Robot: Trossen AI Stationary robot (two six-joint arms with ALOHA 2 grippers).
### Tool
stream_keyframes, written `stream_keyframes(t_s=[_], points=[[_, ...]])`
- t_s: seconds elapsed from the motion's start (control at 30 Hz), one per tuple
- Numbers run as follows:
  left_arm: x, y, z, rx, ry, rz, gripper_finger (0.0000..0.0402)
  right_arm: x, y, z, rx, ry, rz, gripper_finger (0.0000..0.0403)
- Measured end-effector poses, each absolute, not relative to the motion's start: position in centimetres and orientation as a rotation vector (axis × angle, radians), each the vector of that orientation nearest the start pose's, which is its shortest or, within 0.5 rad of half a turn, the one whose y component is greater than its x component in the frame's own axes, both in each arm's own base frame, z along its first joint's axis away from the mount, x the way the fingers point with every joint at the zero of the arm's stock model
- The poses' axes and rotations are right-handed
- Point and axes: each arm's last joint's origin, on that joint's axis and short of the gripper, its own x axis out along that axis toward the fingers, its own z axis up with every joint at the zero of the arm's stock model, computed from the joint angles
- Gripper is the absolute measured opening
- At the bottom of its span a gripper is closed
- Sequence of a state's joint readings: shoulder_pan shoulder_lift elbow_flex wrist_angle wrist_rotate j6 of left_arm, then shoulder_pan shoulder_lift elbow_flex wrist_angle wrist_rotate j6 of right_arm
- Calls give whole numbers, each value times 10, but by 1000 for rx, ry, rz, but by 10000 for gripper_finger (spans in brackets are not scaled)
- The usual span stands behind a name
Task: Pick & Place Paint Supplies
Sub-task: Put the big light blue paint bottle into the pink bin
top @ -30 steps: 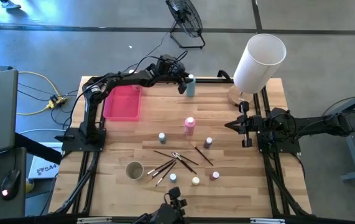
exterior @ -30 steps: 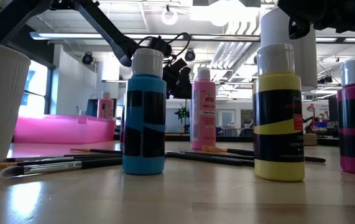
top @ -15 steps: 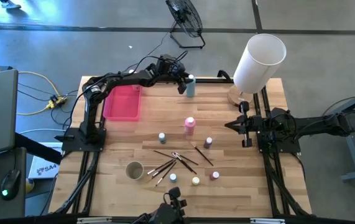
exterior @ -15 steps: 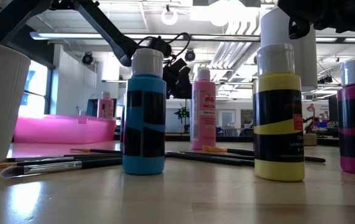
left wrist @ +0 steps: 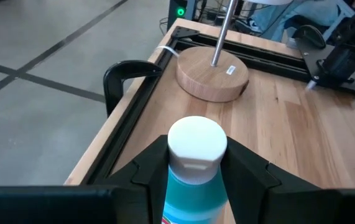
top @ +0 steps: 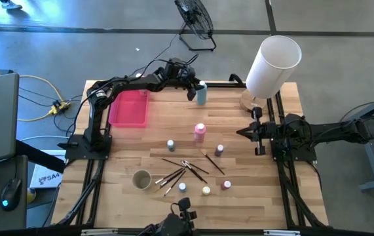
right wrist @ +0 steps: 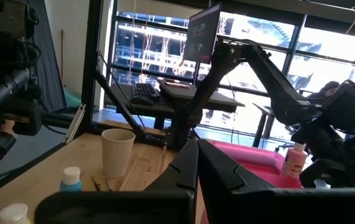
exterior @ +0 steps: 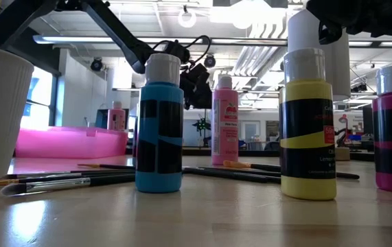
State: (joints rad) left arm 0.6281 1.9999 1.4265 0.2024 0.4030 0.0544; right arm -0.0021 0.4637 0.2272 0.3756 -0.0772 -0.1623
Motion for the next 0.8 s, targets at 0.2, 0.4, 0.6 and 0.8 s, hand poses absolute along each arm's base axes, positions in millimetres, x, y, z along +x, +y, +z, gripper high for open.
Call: stream_keyframes(t_s=[0.2, 0.4, 0.6, 0.8], points=[[375, 258, 228, -117, 331, 212, 125, 132, 2, 236, -163, -144, 65, 3], [368, 255, 243, -78, 344, 235, 125, 132, 2, 235, -162, -137, 65, 3], [358, 254, 259, -64, 348, 236, 125, 132, 2, 235, -159, -132, 68, 3], [348, 252, 272, -82, 349, 195, 125, 132, 2, 234, -159, -128, 69, 3]])
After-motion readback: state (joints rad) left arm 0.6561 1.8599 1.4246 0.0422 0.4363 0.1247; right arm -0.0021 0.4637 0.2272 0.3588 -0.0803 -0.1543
